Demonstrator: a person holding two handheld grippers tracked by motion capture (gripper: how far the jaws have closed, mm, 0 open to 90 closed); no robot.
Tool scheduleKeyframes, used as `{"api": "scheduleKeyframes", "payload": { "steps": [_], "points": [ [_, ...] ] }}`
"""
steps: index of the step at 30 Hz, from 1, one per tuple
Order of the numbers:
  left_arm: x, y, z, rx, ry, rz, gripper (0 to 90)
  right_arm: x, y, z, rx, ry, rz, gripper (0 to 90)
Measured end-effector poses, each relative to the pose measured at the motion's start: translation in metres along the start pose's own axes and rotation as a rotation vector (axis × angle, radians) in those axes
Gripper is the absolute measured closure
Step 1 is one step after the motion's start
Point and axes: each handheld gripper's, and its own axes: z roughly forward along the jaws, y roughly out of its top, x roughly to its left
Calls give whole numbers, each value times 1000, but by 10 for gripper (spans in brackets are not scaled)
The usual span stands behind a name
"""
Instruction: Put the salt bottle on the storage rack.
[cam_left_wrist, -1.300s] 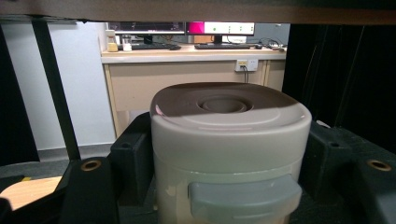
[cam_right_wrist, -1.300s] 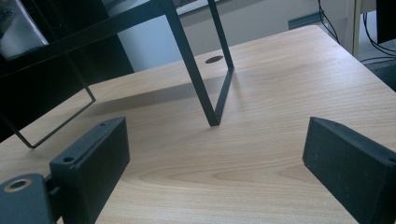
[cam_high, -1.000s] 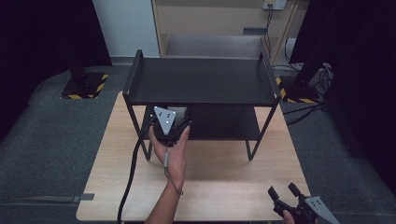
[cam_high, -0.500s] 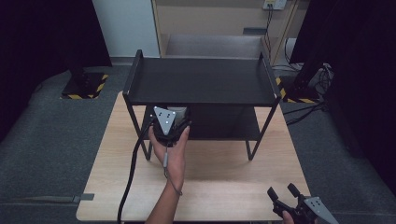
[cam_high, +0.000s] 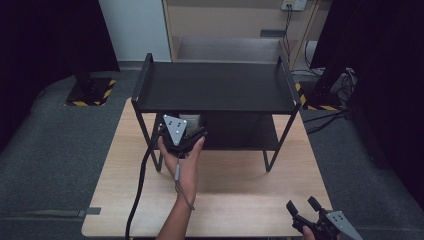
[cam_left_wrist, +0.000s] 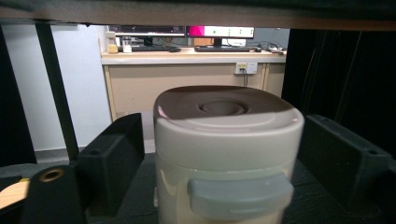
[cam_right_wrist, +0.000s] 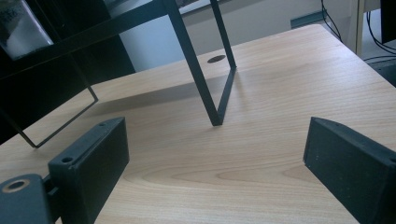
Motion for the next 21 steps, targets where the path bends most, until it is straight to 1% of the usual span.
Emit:
{"api": "scheduleKeyframes", "payload": {
  "steps": [2, 7, 10, 15, 16, 21],
  "points": [
    [-1, 1, -1, 6, 4, 2, 120, 0, 0, 1, 1, 2, -1, 69],
    [-5, 0, -6, 0, 29, 15, 94, 1, 1, 1, -1, 7, -3, 68],
    [-7, 0, -9, -4, 31, 24, 94, 1, 1, 0, -2, 4, -1, 68],
    [-11, -2, -18, -17, 47, 33, 90, 2, 1, -2, -2, 2, -2, 67],
    [-11, -2, -20, -13, 49, 37, 89, 2, 1, -2, -5, 2, -2, 67],
    [-10, -7, -34, -14, 50, 24, 85, 2, 0, -4, -11, 7, 0, 66]
  ]
}}
